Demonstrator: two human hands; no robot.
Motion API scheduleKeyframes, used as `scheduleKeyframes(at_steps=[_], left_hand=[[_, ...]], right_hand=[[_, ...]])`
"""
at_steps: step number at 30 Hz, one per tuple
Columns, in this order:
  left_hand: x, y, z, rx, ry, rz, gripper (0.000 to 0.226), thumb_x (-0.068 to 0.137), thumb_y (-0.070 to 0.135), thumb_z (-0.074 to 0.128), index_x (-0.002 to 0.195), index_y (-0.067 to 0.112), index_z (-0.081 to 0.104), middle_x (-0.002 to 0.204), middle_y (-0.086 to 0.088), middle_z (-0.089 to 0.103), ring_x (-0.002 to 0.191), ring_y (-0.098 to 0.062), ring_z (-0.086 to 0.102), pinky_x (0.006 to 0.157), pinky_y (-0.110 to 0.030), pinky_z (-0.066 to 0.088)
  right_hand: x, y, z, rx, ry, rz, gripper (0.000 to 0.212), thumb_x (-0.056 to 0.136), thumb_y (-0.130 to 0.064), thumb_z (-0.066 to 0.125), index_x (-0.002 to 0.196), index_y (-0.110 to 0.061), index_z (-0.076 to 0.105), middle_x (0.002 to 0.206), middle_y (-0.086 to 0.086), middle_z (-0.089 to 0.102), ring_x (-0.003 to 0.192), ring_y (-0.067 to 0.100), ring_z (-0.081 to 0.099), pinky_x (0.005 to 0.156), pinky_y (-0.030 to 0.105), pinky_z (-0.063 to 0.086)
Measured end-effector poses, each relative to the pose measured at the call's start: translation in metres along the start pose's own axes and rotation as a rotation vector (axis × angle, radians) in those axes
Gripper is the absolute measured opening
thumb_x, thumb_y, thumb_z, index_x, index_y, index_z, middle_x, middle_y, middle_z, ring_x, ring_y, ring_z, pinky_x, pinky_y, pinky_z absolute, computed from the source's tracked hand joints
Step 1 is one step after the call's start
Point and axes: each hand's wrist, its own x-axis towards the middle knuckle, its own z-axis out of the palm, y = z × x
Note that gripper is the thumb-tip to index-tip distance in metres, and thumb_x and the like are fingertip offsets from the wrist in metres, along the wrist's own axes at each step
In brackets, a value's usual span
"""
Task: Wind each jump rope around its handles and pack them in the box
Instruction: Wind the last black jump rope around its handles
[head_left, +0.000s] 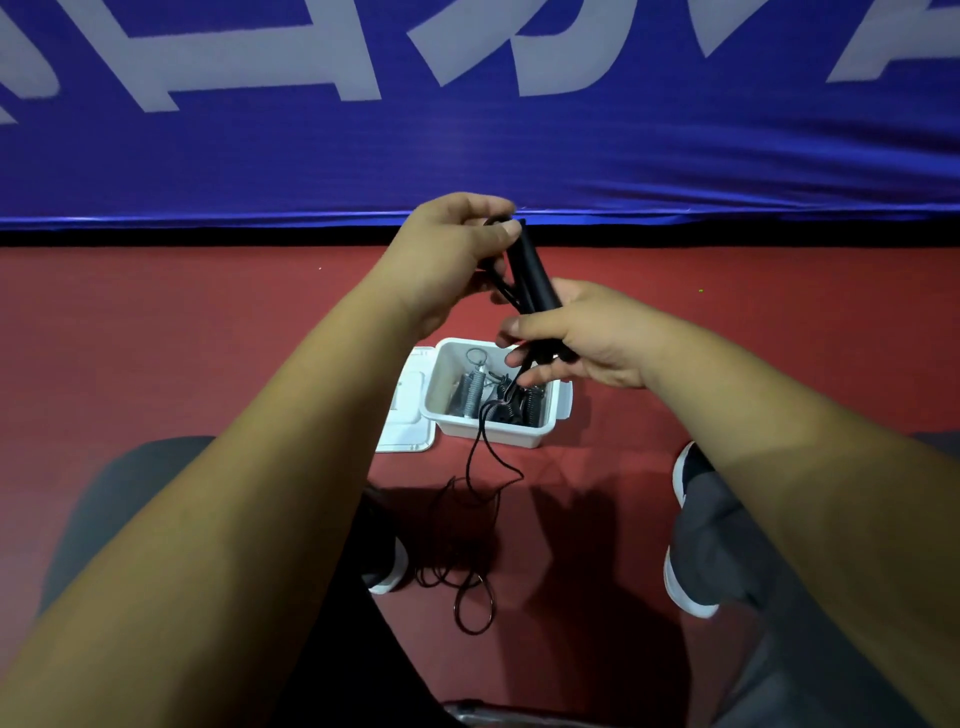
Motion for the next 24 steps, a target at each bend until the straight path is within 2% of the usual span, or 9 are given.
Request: scheduleKeyframes(at_steps=[2, 5, 7, 10, 13, 15, 18, 21, 24], left_hand=[[0.001, -0.002, -0.003, 0.035, 0.012, 0.026, 0.026, 0.096, 0.005, 0.072, 0.122, 0.006, 0.069, 0.092, -0.005, 0.064, 0.067, -0.019, 0.061, 0.071, -0.034, 0.058], [0.002, -0.002, -0.009, 0.077, 0.008, 0.035, 0.025, 0.095, 0.004, 0.073, 0.12, 0.005, 0.068, 0.088, -0.007, 0.065, 0.068, -0.021, 0.064, 0.07, -0.033, 0.058], [0.002, -0.001, -0.011, 0.113, 0.008, 0.04, 0.022, 0.096, 0.006, 0.073, 0.117, 0.006, 0.07, 0.088, -0.008, 0.065, 0.069, -0.021, 0.065, 0.07, -0.032, 0.058], [0.001, 0.0, -0.012, 0.189, 0.005, 0.073, 0.015, 0.098, 0.008, 0.071, 0.113, 0.007, 0.072, 0.086, -0.009, 0.064, 0.069, -0.02, 0.065, 0.071, -0.037, 0.062], [-0.002, 0.002, -0.011, 0.323, 0.009, 0.139, 0.013, 0.1, 0.01, 0.069, 0.113, 0.007, 0.073, 0.087, -0.015, 0.066, 0.067, -0.019, 0.068, 0.073, -0.041, 0.065], [-0.002, 0.001, -0.009, 0.394, 0.019, 0.178, 0.014, 0.101, 0.011, 0.067, 0.113, 0.007, 0.074, 0.088, -0.02, 0.069, 0.067, -0.02, 0.071, 0.072, -0.042, 0.066], [-0.001, 0.001, -0.009, 0.437, 0.032, 0.196, 0.013, 0.103, 0.015, 0.066, 0.11, 0.011, 0.077, 0.079, -0.01, 0.068, 0.066, -0.022, 0.072, 0.07, -0.044, 0.066], [0.0, 0.001, -0.008, 0.442, 0.053, 0.181, 0.014, 0.103, 0.017, 0.065, 0.107, 0.012, 0.078, 0.074, -0.006, 0.064, 0.065, -0.023, 0.073, 0.068, -0.044, 0.066], [0.001, 0.0, -0.006, 0.438, 0.07, 0.174, 0.014, 0.104, 0.019, 0.065, 0.105, 0.014, 0.078, 0.075, -0.007, 0.063, 0.069, -0.031, 0.076, 0.066, -0.044, 0.066]], right_hand=[[-0.001, 0.0, 0.002, -0.054, -0.011, -0.02, 0.04, 0.099, -0.003, 0.07, 0.137, -0.009, 0.059, 0.089, 0.008, 0.073, 0.073, 0.017, 0.07, 0.057, 0.032, 0.06], [0.002, 0.001, 0.002, -0.258, 0.05, -0.094, 0.035, 0.099, -0.005, 0.067, 0.133, -0.007, 0.057, 0.085, 0.006, 0.067, 0.064, 0.013, 0.06, 0.045, 0.027, 0.046], [0.004, 0.001, 0.002, -0.375, 0.094, -0.139, 0.035, 0.098, -0.013, 0.07, 0.13, -0.008, 0.057, 0.087, 0.006, 0.061, 0.064, 0.012, 0.058, 0.045, 0.027, 0.042], [0.004, 0.002, 0.002, -0.443, 0.149, -0.154, 0.041, 0.089, -0.024, 0.082, 0.121, -0.012, 0.06, 0.079, -0.001, 0.058, 0.063, 0.013, 0.058, 0.05, 0.029, 0.044], [0.005, 0.003, -0.001, -0.449, 0.168, -0.129, 0.042, 0.086, -0.021, 0.084, 0.12, -0.011, 0.062, 0.073, -0.002, 0.059, 0.058, 0.013, 0.056, 0.053, 0.033, 0.044], [0.005, 0.003, -0.001, -0.429, 0.156, -0.122, 0.036, 0.088, -0.015, 0.08, 0.12, -0.01, 0.065, 0.069, -0.002, 0.059, 0.055, 0.012, 0.055, 0.05, 0.031, 0.042], [0.003, 0.004, -0.001, -0.42, 0.146, -0.12, 0.03, 0.09, -0.009, 0.075, 0.119, -0.008, 0.067, 0.067, 0.002, 0.063, 0.056, 0.015, 0.058, 0.045, 0.028, 0.041], [0.002, 0.003, -0.001, -0.482, 0.151, -0.128, 0.04, 0.085, -0.018, 0.082, 0.116, -0.004, 0.061, 0.067, 0.006, 0.065, 0.057, 0.022, 0.058, 0.048, 0.034, 0.044], [0.003, 0.003, -0.002, -0.514, 0.176, -0.14, 0.051, 0.08, -0.021, 0.089, 0.113, -0.004, 0.054, 0.067, 0.009, 0.059, 0.047, 0.02, 0.051, 0.048, 0.034, 0.042]])
